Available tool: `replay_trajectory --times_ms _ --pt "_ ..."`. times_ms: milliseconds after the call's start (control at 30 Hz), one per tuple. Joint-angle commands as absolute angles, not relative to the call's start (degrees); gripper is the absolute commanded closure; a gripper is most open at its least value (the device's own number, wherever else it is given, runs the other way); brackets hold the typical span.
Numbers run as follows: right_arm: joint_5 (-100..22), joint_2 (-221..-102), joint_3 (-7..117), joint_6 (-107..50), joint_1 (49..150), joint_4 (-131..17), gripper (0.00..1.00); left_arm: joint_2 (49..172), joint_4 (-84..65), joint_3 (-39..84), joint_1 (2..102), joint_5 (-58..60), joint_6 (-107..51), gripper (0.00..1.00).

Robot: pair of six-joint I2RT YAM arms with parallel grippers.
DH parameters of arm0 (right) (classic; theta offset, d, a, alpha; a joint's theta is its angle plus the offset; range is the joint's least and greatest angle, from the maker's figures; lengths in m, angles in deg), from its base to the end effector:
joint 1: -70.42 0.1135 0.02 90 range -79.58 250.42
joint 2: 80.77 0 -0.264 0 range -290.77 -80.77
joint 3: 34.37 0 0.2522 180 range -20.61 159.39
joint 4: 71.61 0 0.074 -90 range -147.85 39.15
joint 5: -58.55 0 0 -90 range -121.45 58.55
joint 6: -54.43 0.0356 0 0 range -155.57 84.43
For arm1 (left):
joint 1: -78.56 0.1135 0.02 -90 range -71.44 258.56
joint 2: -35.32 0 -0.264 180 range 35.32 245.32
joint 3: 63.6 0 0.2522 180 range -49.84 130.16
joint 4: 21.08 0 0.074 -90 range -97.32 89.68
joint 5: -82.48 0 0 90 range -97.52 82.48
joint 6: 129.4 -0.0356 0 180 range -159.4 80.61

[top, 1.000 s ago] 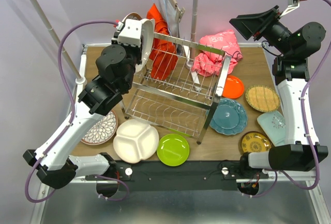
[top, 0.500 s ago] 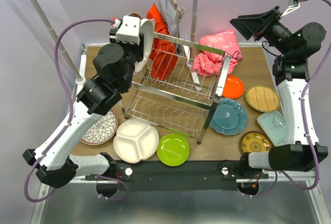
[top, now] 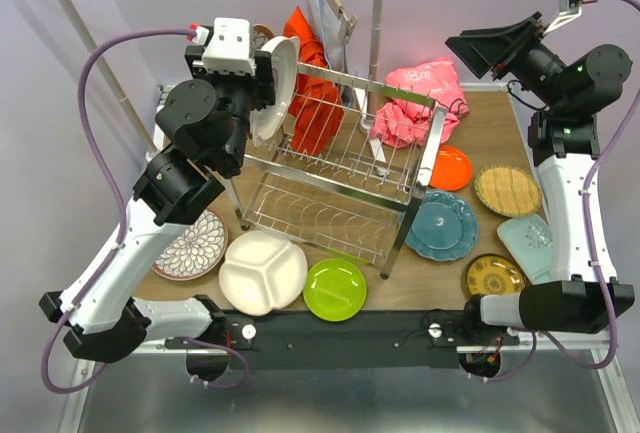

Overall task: Load the plates into the dish rack
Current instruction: Insert the plate into the dish rack

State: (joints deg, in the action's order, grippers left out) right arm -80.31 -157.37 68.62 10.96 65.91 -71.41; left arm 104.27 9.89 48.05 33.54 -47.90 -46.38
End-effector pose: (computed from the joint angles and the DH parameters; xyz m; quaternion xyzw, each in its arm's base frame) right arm 0.2734 0.0053 0.5254 -0.1095 0.5855 0.4812 0.6432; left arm 0.1644 -0.1319 0.5515 0.0191 0.6498 -0.0313 0.7592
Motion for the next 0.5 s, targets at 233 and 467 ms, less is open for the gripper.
replay_trajectory --times_ms 233,467 --pt "-80.3 -155.7 67.5 10.1 65.6 -71.3 0.00 102.4 9.3 52.7 33.5 -48.5 -45.3 0.29" --pt "-81.3 -154.8 66.1 7.6 65.2 -70.2 0.00 100.3 7.1 53.3 33.6 -46.1 -43.2 0.26"
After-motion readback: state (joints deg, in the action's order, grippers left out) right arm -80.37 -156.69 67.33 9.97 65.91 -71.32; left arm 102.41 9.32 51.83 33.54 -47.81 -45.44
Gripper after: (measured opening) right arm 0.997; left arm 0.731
